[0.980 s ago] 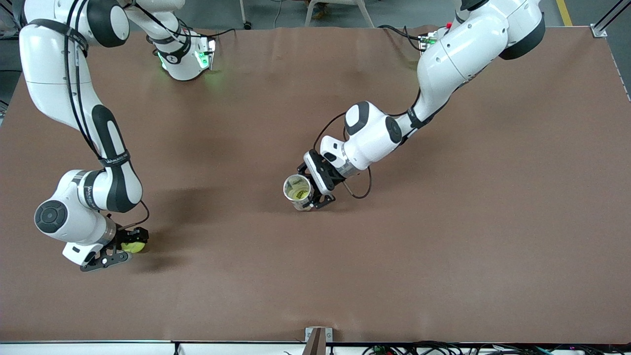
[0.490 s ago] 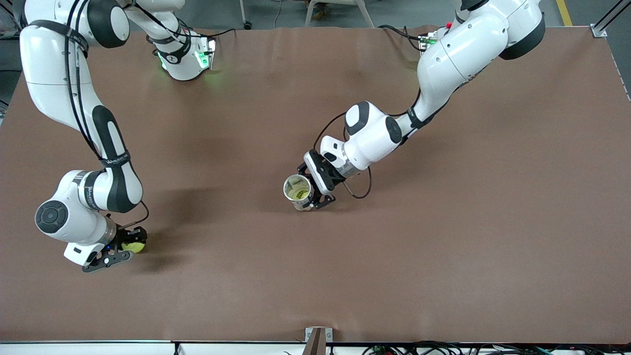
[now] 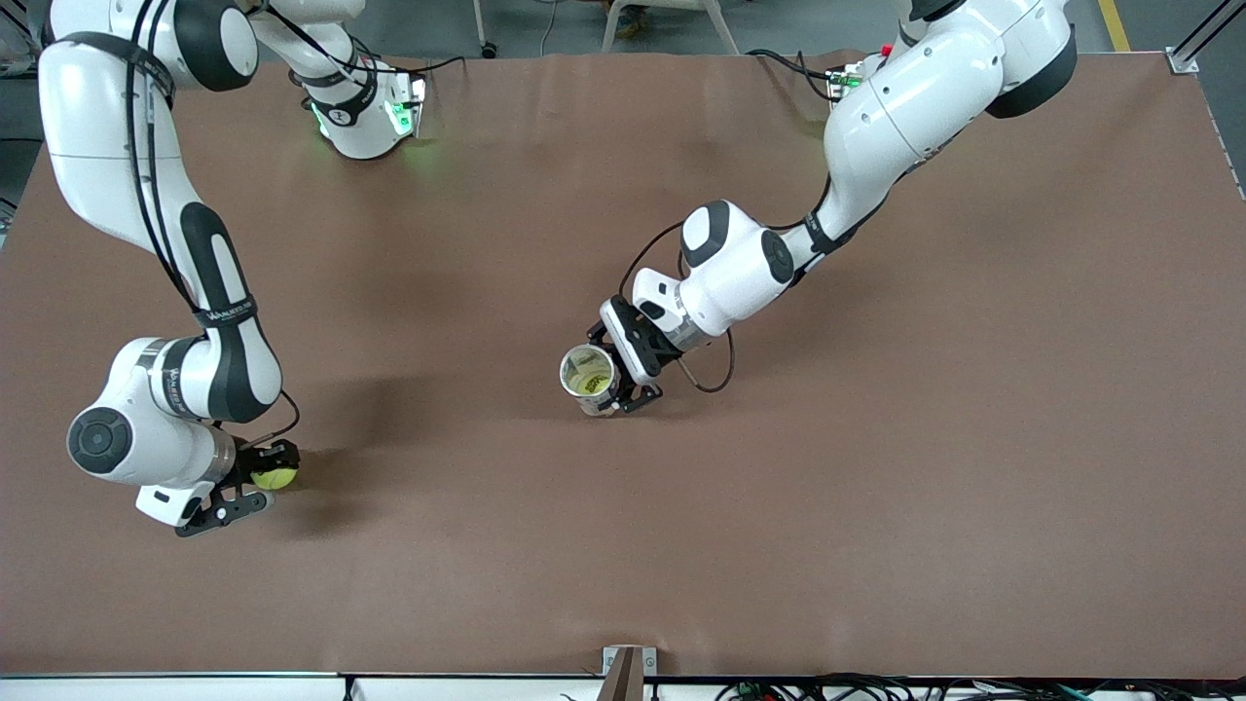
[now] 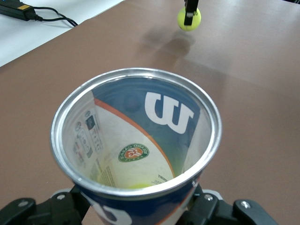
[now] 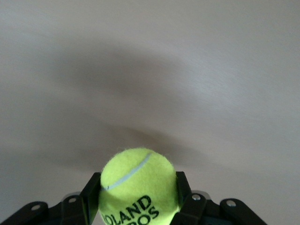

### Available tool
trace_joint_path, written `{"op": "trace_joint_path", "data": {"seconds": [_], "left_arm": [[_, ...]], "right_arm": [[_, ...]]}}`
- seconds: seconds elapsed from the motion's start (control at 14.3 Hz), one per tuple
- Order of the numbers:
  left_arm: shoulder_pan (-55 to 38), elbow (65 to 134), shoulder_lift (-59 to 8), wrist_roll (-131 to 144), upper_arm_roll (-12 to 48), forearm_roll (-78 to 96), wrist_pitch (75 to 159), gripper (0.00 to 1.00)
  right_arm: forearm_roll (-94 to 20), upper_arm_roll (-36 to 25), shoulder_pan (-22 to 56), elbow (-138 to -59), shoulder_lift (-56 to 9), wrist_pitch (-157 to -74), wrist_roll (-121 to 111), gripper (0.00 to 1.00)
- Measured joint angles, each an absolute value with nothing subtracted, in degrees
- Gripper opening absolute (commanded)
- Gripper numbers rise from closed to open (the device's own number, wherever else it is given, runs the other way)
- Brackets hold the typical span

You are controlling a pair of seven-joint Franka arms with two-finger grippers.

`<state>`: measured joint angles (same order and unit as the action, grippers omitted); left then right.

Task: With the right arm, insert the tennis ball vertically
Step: 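Lift the second ball with the right gripper and carry it over the can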

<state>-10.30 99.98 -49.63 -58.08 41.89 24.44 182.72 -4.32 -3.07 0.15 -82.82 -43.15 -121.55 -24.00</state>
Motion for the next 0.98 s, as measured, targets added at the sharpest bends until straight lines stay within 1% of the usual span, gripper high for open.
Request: {"op": "trace_joint_path", "data": {"seconds": [0.35, 0.56, 0.77, 0.98], "left_arm": [[-10.2, 100.0, -49.6, -58.1, 41.9, 24.4, 182.7, 0.81], [-10.1, 100.0, -49.6, -58.1, 41.9, 24.4, 182.7, 0.81], [-10.0, 99.9, -49.6, -58.1, 41.9, 24.4, 182.7, 0.81], [-9.9, 99.9, -49.6, -58.1, 41.9, 24.4, 182.7, 0.82]], "right_arm": [[-25.0, 0.6, 1.0, -81.2, -37.3, -111.1, -19.3, 0.34], [-35.0, 4.4, 1.4, -81.2, -36.1, -108.9, -13.6, 0.34], [-36.8, 8.4, 4.4, -79.8, -35.4, -109.4, -3.6, 0.34], [-36.8, 9.0, 9.0, -78.5, -34.5, -109.4, 3.1, 0.34]]}}
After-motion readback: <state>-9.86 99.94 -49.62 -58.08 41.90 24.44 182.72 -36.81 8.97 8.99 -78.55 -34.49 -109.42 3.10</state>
